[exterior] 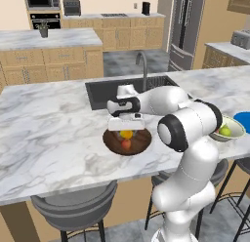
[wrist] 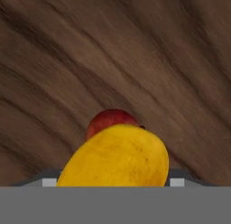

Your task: Take the fruits from the plate on the dining counter and place two fruits in each bowl.

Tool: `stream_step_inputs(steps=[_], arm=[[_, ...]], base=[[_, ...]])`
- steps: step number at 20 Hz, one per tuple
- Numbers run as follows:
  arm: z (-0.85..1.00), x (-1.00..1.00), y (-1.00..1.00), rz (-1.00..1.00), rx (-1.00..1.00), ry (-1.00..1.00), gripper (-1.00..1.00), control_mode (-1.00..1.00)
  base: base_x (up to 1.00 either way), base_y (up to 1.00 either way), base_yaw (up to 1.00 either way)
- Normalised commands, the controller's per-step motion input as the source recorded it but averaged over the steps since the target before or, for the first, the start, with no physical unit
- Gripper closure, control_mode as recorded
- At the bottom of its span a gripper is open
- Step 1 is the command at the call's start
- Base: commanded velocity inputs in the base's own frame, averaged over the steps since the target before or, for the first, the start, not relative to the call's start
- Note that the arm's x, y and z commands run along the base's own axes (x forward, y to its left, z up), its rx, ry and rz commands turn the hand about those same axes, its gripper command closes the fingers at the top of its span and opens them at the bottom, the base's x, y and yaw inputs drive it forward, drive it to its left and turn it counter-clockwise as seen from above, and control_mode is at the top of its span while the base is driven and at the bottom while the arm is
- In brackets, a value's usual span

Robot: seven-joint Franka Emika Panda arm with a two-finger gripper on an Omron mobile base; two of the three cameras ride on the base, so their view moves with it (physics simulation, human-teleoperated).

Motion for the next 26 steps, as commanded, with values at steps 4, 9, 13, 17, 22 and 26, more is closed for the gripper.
stream_step_inputs(steps=[4, 9, 13, 17, 22, 26], arm=[[0.00, -0.07, -0.01, 0.00, 0.00, 0.00, -1.00, -1.00], [0.01, 0.00, -0.12, 0.00, 0.00, 0.00, -1.00, -1.00], [0.24, -0.05, -0.26, 0.00, 0.01, 0.00, -1.00, -1.00], [0.40, -0.12, -0.27, 0.00, 0.04, -0.01, -1.00, -1.00], [0.55, -0.70, -0.06, 0.00, 0.04, -0.05, -1.00, -1.00], [0.53, -0.62, 0.00, 0.00, 0.00, 0.00, -1.00, -1.00]], base=[[0.00, 0.00, 0.00], [0.00, 0.00, 0.00], [0.00, 0.00, 0.00], [0.00, 0.00, 0.00], [0.00, 0.00, 0.00], [0.00, 0.00, 0.00]])
